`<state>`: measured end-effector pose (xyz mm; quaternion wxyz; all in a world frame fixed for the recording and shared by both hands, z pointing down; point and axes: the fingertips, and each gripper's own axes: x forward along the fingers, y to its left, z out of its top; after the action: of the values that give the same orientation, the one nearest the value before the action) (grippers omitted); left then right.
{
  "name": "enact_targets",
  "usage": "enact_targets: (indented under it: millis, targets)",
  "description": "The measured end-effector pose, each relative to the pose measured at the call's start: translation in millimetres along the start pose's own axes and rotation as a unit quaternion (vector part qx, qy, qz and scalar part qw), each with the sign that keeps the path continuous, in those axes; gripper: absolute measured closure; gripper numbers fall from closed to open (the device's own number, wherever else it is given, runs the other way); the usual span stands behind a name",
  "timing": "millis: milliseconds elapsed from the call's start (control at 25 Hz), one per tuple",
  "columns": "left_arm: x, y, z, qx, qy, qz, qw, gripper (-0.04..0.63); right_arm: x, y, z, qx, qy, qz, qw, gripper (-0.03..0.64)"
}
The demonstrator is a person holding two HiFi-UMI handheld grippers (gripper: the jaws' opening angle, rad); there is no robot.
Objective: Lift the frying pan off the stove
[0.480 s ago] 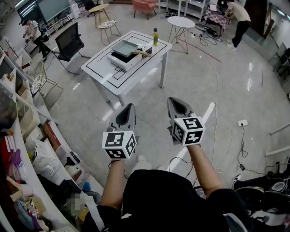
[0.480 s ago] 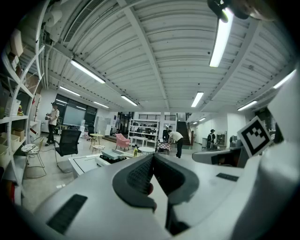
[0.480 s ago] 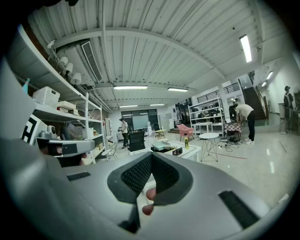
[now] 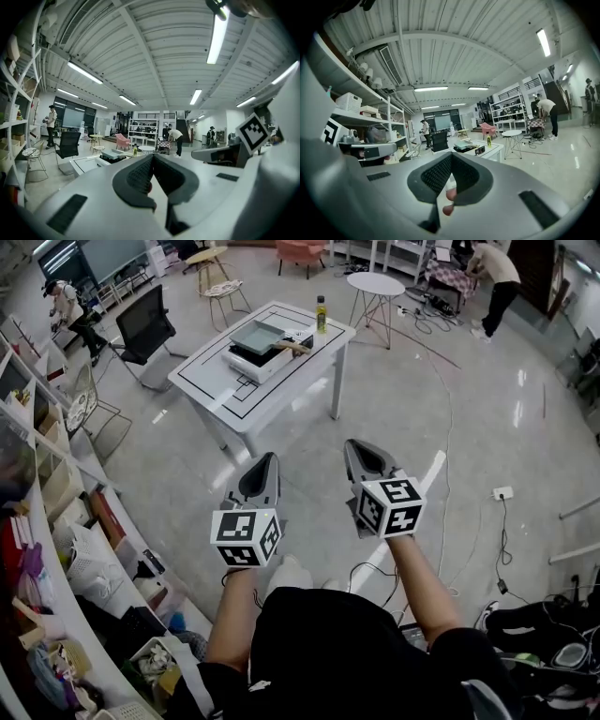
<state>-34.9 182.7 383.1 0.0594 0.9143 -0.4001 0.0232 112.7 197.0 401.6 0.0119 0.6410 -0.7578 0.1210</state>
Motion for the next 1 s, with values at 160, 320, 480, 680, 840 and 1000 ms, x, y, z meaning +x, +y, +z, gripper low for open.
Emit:
enact_targets:
  millis: [160, 320, 480, 680, 840, 1000]
  targets:
    - [0.6, -1.1, 2.1, 0.0, -0.008, -0.002, 1.0, 0.584, 1.3, -1.1, 1.9, 0.001, 0.001, 0.003, 1.0, 0.615]
    - [4.1, -2.9, 0.6, -0.003, -0.01, -0.004, 0.9999, 0.584, 4.6, -2.9, -3.4, 0.003, 0.006, 0.005, 1.0, 0.615]
    - [13.1, 5.2, -2.0, -0.006, -0.007, 0.001, 1.0, 0.584, 14.3, -4.8, -4.9, 0.004, 0.009, 0.007, 1.0, 0.615]
    - [30.4, 18.3, -2.7, -0.014, -0.012, 0.001, 0.9998, 0.584, 31.1, -12.2, -9.3, 0.004, 0.014, 0.005, 1.0, 0.615]
    - [48.5, 28.6, -4.6, -0.023, -0.008, -0.001, 0.9997, 0.584, 49.1, -19.9, -7.2, 0.005, 0.019, 0.002, 1.0, 0.615]
    - [70.9, 41.0, -4.3, -0.027, -0.002, -0.003, 0.9996, 0.584, 71.7, -28.0, -3.2, 0.004, 0.024, 0.0, 1.0, 0.615]
